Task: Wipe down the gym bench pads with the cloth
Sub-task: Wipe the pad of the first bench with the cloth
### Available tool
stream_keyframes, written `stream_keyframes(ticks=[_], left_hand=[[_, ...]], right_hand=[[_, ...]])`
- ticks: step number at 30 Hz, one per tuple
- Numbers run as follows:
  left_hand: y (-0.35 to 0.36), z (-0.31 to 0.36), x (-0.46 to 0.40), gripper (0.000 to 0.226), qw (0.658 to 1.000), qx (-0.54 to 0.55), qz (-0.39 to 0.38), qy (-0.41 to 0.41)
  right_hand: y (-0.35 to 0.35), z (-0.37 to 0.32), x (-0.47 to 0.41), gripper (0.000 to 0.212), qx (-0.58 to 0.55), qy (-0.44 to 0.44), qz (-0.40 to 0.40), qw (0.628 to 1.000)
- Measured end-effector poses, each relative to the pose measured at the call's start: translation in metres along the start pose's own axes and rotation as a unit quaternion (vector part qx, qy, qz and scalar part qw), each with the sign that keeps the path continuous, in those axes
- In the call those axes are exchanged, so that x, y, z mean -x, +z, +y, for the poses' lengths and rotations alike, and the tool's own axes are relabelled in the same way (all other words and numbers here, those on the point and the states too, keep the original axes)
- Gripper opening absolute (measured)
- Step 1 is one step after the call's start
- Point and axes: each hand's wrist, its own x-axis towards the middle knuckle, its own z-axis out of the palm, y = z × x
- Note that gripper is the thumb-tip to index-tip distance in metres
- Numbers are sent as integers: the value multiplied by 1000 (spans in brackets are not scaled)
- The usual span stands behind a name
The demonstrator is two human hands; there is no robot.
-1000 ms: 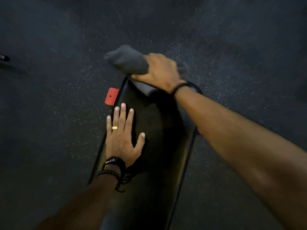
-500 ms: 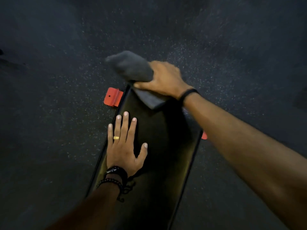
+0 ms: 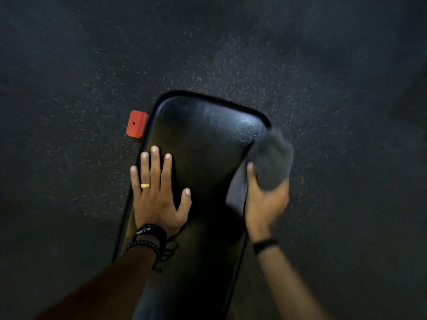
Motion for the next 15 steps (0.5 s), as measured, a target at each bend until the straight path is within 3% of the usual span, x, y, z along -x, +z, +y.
stream_keyframes(ticks=[2,4,7,11,13,15], left_hand=[[1,0,0,82,1000,3,-6,-1],[1,2,-1,81,1000,0,-10,0],[1,1,2,81,1000,3,-2,3],[-1,5,0,82,1000,25,4,3],[-1,5,-2,82,1000,29,4,0],[0,4,0,81,1000,29,0,1]], right_hand=[[22,-39,-63,60,31,-56,26,998],[33,-59,-102,58,70,-80,0,994],[16,-30,-66,58,57,-119,-7,991],[-20,20,18,75,12,-33,-2,999],[-4,3,-16,62,15,-46,19,999],[16,-36,-60,64,76,-100,7,992]])
